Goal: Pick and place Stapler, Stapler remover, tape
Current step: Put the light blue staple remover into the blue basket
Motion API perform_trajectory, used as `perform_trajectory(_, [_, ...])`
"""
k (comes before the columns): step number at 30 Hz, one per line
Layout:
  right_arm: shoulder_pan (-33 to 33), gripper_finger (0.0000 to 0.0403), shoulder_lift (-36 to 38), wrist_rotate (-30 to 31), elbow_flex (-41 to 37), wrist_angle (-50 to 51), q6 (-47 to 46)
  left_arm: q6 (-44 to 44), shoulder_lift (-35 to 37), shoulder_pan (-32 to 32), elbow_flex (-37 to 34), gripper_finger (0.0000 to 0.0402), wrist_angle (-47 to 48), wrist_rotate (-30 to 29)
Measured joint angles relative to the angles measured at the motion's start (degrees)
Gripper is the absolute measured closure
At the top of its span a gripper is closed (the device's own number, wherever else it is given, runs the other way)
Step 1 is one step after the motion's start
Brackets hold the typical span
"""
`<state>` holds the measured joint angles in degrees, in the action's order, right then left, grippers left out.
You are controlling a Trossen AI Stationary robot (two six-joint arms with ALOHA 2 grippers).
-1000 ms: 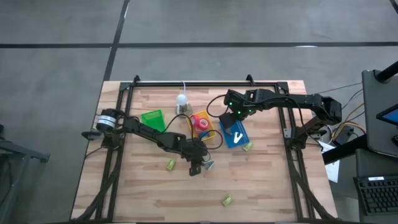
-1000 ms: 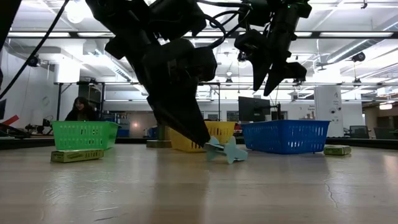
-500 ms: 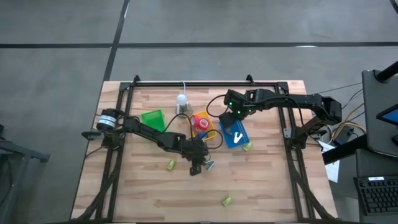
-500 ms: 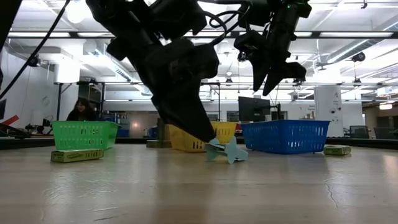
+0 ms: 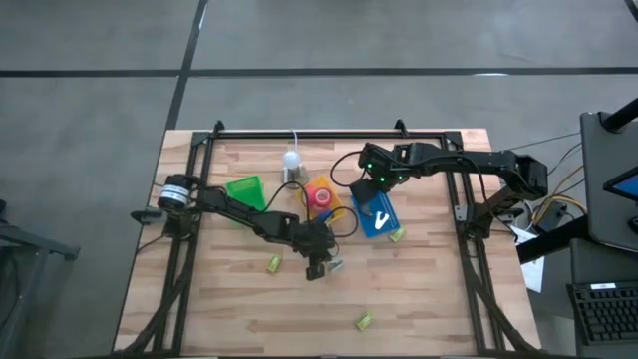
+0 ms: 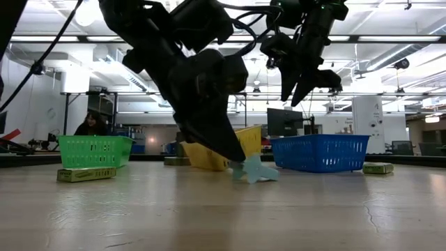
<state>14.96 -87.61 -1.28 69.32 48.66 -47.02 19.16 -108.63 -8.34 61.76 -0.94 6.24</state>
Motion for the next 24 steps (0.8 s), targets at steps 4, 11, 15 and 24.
perform_trajectory(4, [0.00,0.0284,0.00,-0.01,0.00,-0.02,-0.58,0.33,-0.20,0.00,0.04,0.0381,-0.10,0.58])
perform_trajectory(11, [-0.02,0.0291,0.00,-0.02,0.00,-0.02,-0.58,1.05,-0.11,0.41,0.76,0.0396,0.67,2.10])
perform_trajectory(15, [-0.02,0.0294,0.00,-0.03,0.00,-0.02,-0.58,2.63,0.19,0.38,1.35,0.0398,1.19,4.93])
perform_trajectory(24, [-0.07,0.0287,0.00,-0.08,0.00,0.05,-0.56,3.11,5.89,0.61,2.83,0.0400,3.52,5.05])
